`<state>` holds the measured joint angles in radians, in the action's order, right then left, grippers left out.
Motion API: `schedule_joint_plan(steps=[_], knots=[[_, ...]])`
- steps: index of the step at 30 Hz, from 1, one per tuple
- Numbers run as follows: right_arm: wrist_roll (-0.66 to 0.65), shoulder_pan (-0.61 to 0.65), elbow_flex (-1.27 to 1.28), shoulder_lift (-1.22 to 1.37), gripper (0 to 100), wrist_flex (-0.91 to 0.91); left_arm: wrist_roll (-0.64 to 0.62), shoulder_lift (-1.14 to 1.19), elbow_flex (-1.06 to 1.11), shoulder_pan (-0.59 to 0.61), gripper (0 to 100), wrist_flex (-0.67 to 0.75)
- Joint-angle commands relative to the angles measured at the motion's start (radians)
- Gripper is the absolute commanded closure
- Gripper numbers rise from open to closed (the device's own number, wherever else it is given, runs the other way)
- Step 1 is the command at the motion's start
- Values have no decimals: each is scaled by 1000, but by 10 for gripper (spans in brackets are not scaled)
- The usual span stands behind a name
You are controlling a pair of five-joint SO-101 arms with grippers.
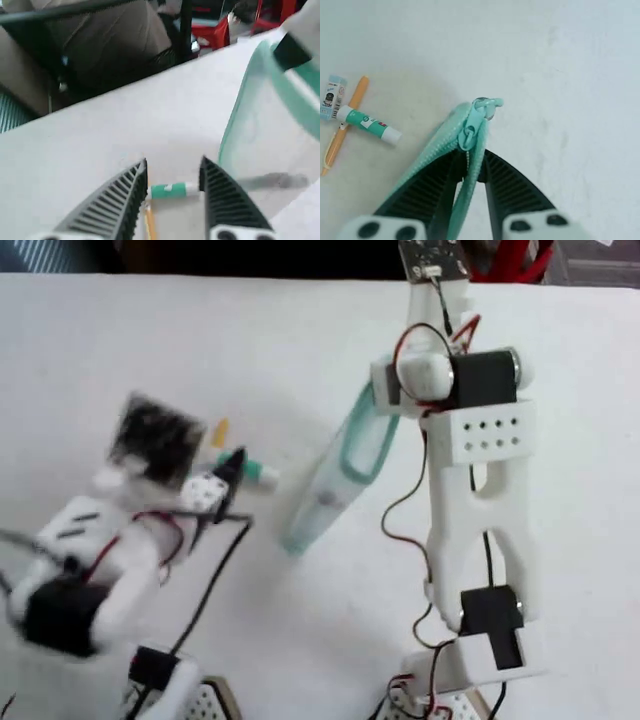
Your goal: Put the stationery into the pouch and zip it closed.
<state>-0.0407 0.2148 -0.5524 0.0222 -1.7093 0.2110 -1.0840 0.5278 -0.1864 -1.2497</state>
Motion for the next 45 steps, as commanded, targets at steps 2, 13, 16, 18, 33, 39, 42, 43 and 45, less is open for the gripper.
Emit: schedule_joint_plan(steps=[2, 13, 16, 18, 33, 39, 42, 43, 45], knots=[[8, -5, -6, -21, 980, -4, 485, 208, 66, 5, 771, 26], [6, -2, 0, -19, 979, -4, 1100, 796, -222, 73, 765, -87], [8, -1, -6, -19, 979, 1, 1140, 967, -408, 105, 718, -176], [8, -1, -6, -19, 979, 13, 1148, 1073, -520, 113, 710, -212], [6, -2, -6, -19, 979, 19, 1261, 1547, -758, 110, 710, -83], [6, -4, -2, -15, 979, 19, 1263, 1616, -772, 113, 710, -51], [6, -7, 0, -19, 979, 19, 1263, 1627, -772, 114, 727, -52], [6, -8, 0, -19, 979, 16, 1264, 1630, -769, 114, 743, -51], [5, -8, 2, -19, 979, 12, 1267, 1632, -763, 111, 762, -48]])
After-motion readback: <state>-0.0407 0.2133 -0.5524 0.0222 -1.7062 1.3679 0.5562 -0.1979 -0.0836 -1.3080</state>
